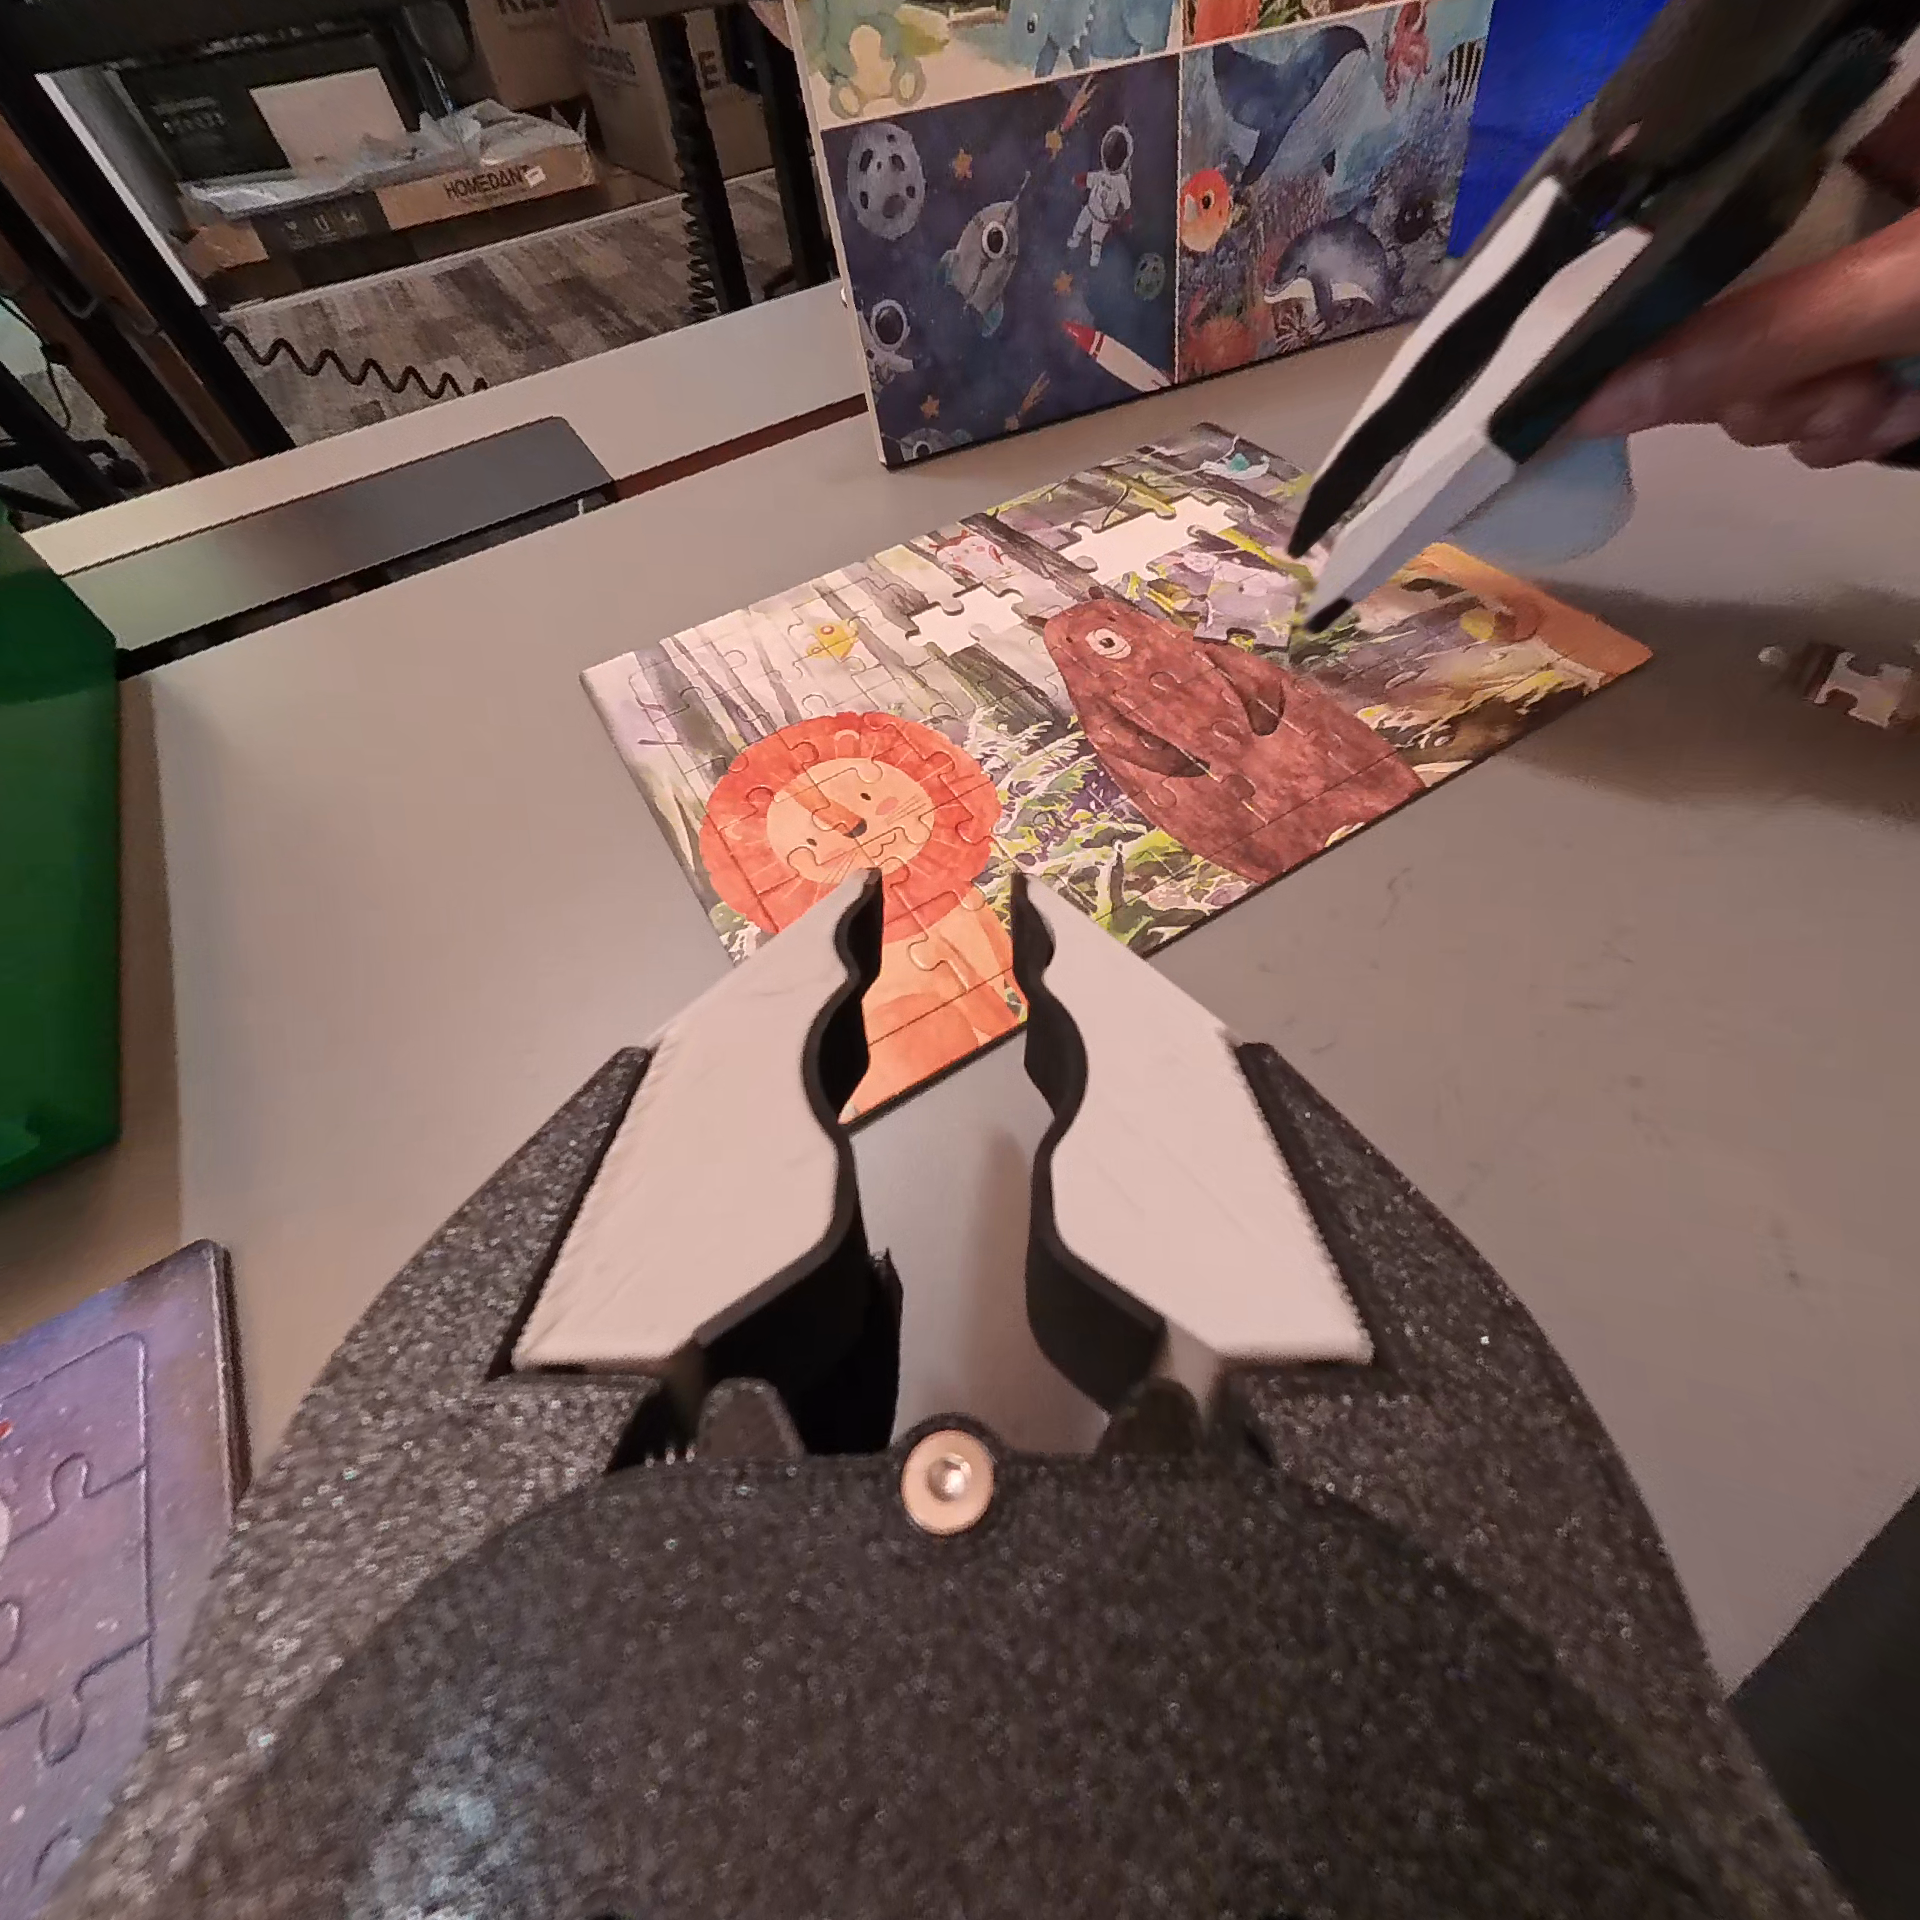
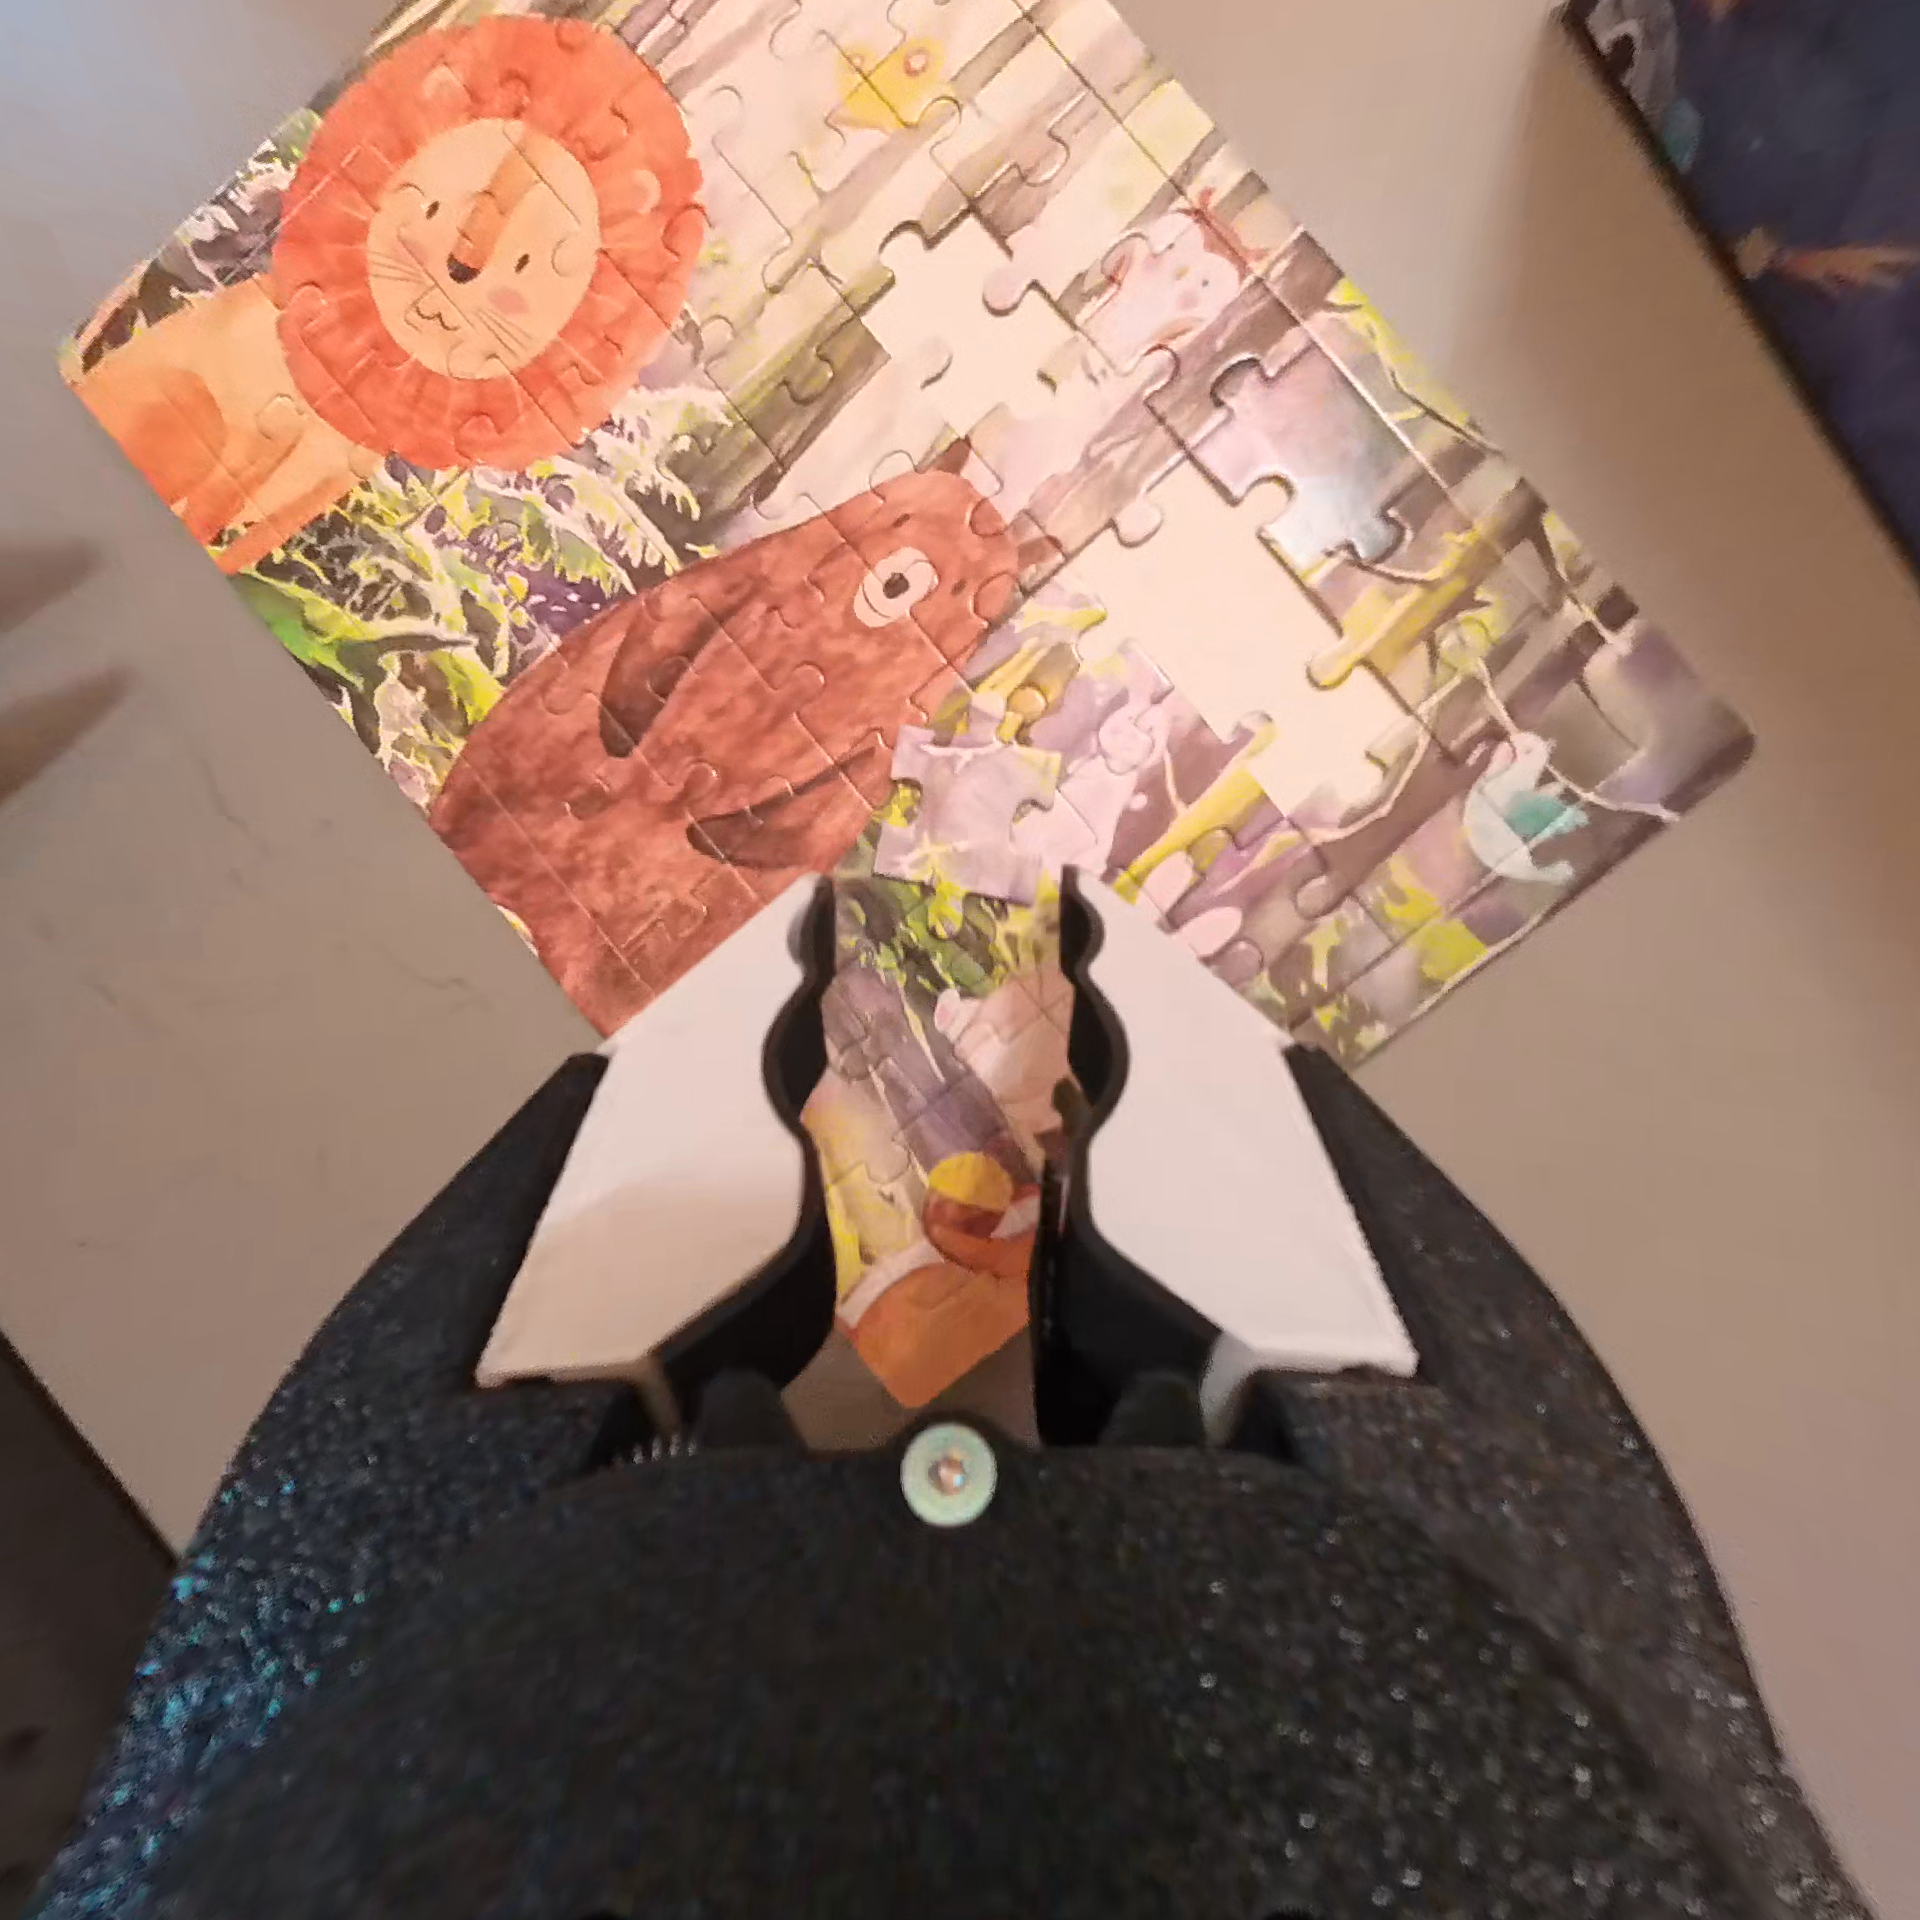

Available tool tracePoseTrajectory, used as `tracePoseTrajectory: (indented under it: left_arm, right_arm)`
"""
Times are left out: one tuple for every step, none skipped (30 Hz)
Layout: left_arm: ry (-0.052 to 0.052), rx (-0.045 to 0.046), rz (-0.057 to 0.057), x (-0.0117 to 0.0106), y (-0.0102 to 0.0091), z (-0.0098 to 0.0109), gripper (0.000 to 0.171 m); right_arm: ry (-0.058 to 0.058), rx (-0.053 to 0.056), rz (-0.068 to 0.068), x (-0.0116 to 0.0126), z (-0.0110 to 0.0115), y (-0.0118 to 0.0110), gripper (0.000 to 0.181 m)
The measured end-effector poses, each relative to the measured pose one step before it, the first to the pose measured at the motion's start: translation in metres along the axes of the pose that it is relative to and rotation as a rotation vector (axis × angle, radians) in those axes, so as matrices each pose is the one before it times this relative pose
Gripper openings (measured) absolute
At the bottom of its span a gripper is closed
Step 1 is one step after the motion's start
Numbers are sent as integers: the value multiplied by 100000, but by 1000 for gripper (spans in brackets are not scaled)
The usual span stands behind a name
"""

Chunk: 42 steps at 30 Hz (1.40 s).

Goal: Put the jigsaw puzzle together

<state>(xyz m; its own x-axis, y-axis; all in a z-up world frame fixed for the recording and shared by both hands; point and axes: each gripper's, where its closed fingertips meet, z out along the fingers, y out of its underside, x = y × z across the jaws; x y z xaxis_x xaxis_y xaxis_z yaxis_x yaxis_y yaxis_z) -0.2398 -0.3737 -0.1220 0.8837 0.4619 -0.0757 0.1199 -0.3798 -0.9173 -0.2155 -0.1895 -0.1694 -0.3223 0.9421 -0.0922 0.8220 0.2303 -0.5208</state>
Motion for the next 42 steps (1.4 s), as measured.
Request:
tracePoseTrajectory:
  left_arm:
    - [-308, 308, 58, -28, -37, -49, 24]
    - [-94, 249, -147, -9, -23, -36, 24]
    - [45, -15, -251, 6, 0, 8, 24]
    - [121, -131, -207, 28, 22, 7, 24]
    - [151, -148, -110, 35, 27, 26, 24]
    - [81, -94, 35, 41, 14, 12, 24]
    - [50, 78, 143, 46, -8, -9, 24]
    - [90, 192, 123, 52, -25, -26, 24]
    - [97, 167, 35, 32, -25, -14, 24]
    - [0, 96, -67, -5, -15, -13, 24]
    - [-115, 71, -128, -26, -13, -10, 24]
    - [-110, 105, -151, -37, -15, -12, 24]
    - [22, 118, -166, -5, -29, -11, 24]
    - [122, 77, -147, 9, -14, -10, 24]
    - [108, 13, -65, 25, 4, 13, 24]
    - [84, -73, 13, 25, 17, 2, 24]
    - [97, -96, 62, 28, 16, 9, 24]
    - [135, -56, 99, 44, 8, 15, 24]
    - [138, -89, 113, 39, 17, 5, 24]
    - [28, -66, 129, 22, 13, 6, 24]
    - [-46, 76, 97, 8, -13, -20, 24]
    - [67, 92, -33, 7, -9, -2, 24]
    - [185, -12, -147, 23, 4, -4, 24]
    - [165, -21, -146, 24, 2, 3, 24]
    - [136, -38, -80, 25, 5, -3, 24]
    - [105, -44, -19, 17, 15, 1, 24]
    - [49, 39, 3, 11, -1, -10, 24]
    - [82, 71, -53, 15, -19, 1, 24]
    - [182, -57, -156, 19, 15, 9, 24]
    - [204, -170, -187, 16, 29, 5, 24]
    - [153, -118, -99, 16, 19, 12, 24]
    - [96, -42, -31, 16, 15, 1, 24]
    - [129, -2, -53, 22, 0, 0, 24]
    - [225, -11, -98, 25, 4, -5, 24]
    - [252, -79, -94, 47, 17, 6, 24]
    - [182, -105, -37, 28, 15, 17, 24]
    - [77, 24, 12, 23, 3, -15, 24]
    - [2, 131, -22, -3, -24, -3, 24]
    - [40, 72, -141, -3, -13, -11, 24]
    - [79, -19, -201, -11, 6, -5, 24]
    - [-13, 7, -131, -6, 1, -3, 24]
    - [-14, 10, -26, -9, -3, 5, 24]
  right_arm:
    - [-1360, 2205, 1935, -122, -351, 198, 43]
    - [-2780, 1850, 2092, -345, -255, 185, 43]
    - [-2582, 494, 1178, -387, -66, 310, 43]
    - [-795, -599, -645, -205, 87, 389, 43]
    - [1807, -846, -2076, 134, 174, 357, 43]
    - [2245, -248, -1981, 184, 214, 244, 43]
    - [885, 304, -1045, 6, 228, 125, 44]
    - [451, 1452, -40, -39, 89, -93, 45]
    - [-763, 1352, 458, -195, 16, -137, 46]
    - [-1483, 450, 937, -290, 33, -31, 45]
    - [-243, 395, 824, -114, 39, -32, 47]
    - [243, 165, -98, -67, 2, -36, 47]
    - [-741, -117, -674, -256, 20, -11, 44]
    - [-687, -142, -516, -255, 84, -29, 43]
    - [339, -329, -296, -86, 115, -22, 44]
    - [692, -262, -512, -28, 78, -62, 45]
    - [174, -227, -383, -94, 57, -74, 45]
    - [-315, -365, -132, -155, 43, -73, 45]
    - [-1211, -29, 33, -316, 70, -103, 43]
    - [-1334, 4, -116, -378, 104, -102, 42]
    - [-160, -146, -532, -226, 109, -69, 42]
    - [723, -314, -828, -108, 106, -54, 43]
    - [208, -137, -956, -153, 70, -89, 42]
    - [-633, 109, -462, -222, 19, -153, 39]
    - [1045, 872, 101, 107, -21, -227, 37]
    - [1710, 758, 646, 255, -32, -193, 36]
    - [2343, 3, 1746, 398, 2, -110, 35]
    - [2939, 23, 3036, 468, 27, -105, 35]
    - [2028, 603, 2999, 234, 45, -184, 36]
    - [2018, 1102, 2012, 144, -19, -229, 36]
    - [2382, 1247, 1477, 170, -42, -229, 36]
    - [1885, 732, 982, 135, -24, -146, 36]
    - [2119, 378, 1049, 218, 27, -89, 37]
    - [1854, 282, 1154, 249, 70, -48, 39]
    - [1207, -246, 807, 188, 102, 51, 39]
    - [968, -801, 673, 197, 132, 184, 39]
    - [697, -1236, 817, 197, 115, 272, 39]
    - [-121, -1204, 604, 83, 77, 256, 39]
    - [-457, -457, 471, 3, 5, 141, 39]
    - [-70, 179, 361, 17, -36, 22, 39]
    - [434, 386, 81, 54, -55, -25, 39]
    - [512, 316, -284, 58, -2, -41, 39]
